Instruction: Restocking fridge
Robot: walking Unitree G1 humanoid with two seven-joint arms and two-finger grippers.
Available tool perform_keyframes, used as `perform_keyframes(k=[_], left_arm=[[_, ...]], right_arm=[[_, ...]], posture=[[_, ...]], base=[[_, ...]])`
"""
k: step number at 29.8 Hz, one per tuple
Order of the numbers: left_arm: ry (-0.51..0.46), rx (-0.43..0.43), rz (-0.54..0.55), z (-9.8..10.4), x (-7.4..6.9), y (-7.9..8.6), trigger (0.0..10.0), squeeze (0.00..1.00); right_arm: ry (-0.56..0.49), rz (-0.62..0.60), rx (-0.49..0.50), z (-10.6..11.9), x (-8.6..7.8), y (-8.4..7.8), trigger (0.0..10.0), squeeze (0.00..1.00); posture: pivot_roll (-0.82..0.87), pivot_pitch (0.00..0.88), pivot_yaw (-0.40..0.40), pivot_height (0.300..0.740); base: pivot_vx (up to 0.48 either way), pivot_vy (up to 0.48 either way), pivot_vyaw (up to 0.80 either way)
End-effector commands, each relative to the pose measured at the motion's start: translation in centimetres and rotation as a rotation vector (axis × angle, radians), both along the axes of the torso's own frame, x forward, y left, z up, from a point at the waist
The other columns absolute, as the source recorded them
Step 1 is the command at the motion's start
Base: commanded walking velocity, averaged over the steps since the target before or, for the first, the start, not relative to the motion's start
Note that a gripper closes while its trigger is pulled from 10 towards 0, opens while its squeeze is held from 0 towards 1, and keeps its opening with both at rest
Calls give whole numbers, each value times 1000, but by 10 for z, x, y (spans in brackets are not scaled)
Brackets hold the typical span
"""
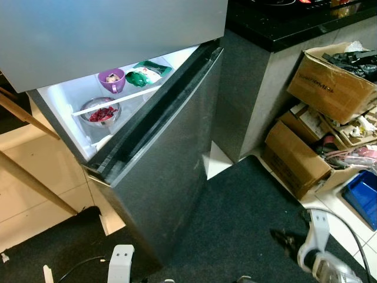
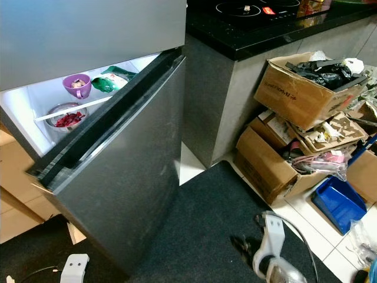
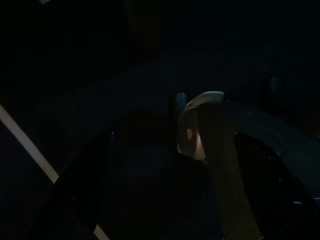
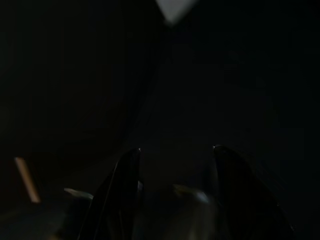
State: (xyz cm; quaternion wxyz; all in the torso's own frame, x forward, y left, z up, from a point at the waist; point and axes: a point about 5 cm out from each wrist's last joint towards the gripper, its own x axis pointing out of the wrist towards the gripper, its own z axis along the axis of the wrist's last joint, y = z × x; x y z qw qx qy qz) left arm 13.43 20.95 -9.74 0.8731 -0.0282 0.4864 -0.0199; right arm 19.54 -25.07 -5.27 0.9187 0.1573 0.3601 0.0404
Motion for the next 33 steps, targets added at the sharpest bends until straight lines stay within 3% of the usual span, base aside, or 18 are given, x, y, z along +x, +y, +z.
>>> perform_keyframes(k=[1, 2, 4, 7, 8, 10, 12, 19, 23, 28, 33], left_arm=[[24, -10, -5, -3, -7, -5, 10000, 0], [25, -8, -7, -3, -7, -5, 10000, 0], [25, -8, -7, -3, -7, -5, 10000, 0], [26, -3, -17, -3, -7, -3, 10000, 0], [26, -3, -17, -3, -7, -3, 10000, 0], [23, -4, -23, -3, -6, -4, 10000, 0], [23, -5, -25, -3, -5, -5, 10000, 0], [23, -9, -48, -3, -4, -10, 10000, 0], [13, -13, 26, -2, -3, -5, 10000, 0], [30, -7, 22, -4, -8, -4, 10000, 0], [14, 4, 69, -1, -3, 5, 10000, 0]], right_arm=[[48, -39, -25, -7, -14, -5, 10000, 0], [102, -63, -44, -15, -29, -8, 10000, 0], [102, -63, -44, -15, -29, -8, 10000, 0], [312, -69, -148, -36, -82, -14, 10000, 0], [312, -69, -148, -36, -82, -14, 10000, 0], [393, -69, -203, -42, -102, -16, 10000, 0], [417, -70, -223, -43, -109, -17, 10000, 0], [433, -69, -265, -43, -112, -22, 10000, 0], [386, -62, -272, -39, -99, -24, 10000, 0], [370, -82, -278, -37, -94, -26, 10000, 0], [375, -47, -268, -42, -92, -10, 10000, 0]], posture=[[-42, 49, -18, 740], [-42, 49, -18, 740], [-42, 49, -18, 740], [-35, 40, -16, 740], [-35, 40, -16, 740], [-36, 34, -17, 740], [-41, 31, -18, 740], [-56, 42, -33, 740], [-64, 39, -25, 740], [-59, 39, -14, 740], [-44, 28, -1, 740]], base=[[0, 0, 0], [0, 0, 619], [0, 0, 619], [0, 0, 800], [0, 0, 800], [0, 0, 791], [0, 0, 788], [0, 0, 783], [0, 0, 778], [0, 0, 775], [0, 0, 775]])
